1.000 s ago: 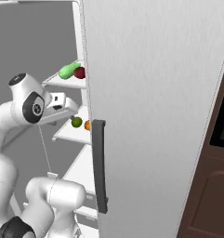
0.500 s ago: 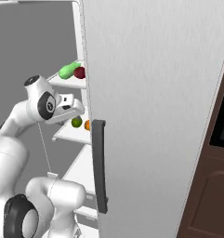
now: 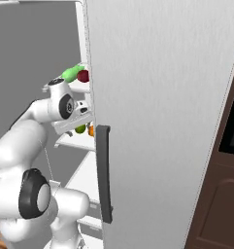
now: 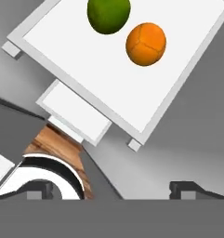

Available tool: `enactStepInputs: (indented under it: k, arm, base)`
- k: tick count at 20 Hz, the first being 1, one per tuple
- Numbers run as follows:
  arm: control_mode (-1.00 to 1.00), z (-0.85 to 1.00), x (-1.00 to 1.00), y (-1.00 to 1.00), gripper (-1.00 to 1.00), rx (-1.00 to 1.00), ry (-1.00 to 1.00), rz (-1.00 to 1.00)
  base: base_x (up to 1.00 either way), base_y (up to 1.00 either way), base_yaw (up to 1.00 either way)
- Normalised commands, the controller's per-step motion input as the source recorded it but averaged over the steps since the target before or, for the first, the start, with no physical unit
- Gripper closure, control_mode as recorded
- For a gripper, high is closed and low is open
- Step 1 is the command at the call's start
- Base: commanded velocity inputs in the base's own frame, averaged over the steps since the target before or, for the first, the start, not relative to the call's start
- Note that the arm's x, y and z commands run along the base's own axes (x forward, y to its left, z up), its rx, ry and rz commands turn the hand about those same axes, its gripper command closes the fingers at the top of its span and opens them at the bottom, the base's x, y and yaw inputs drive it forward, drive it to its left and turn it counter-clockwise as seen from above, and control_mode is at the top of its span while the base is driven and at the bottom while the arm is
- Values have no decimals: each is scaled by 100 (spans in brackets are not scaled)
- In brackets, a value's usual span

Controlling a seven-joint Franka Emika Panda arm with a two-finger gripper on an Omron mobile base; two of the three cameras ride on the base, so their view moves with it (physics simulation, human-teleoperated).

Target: Take the orange and lime from the second highest rack and move them to the highest rack where the pear and corn are located, to maximize freezer space. Close the freezer door after rearranging.

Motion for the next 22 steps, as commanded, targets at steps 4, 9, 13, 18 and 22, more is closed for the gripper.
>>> enactStepInputs:
  k: [4,9,13,18,22]
  arm:
    - [-100,-33,39,0,-100,-3,16,28]
    - [-100,-30,38,0,-100,0,4,26]
    - [-100,-31,34,0,-100,0,0,23]
    - [-100,-32,47,0,-100,0,-2,10]
    - [-100,-39,38,-1,-100,-1,0,1]
  base:
    - [0,0,0]
    - [0,0,0]
    - [0,0,0]
    - [0,0,0]
    - [0,0,0]
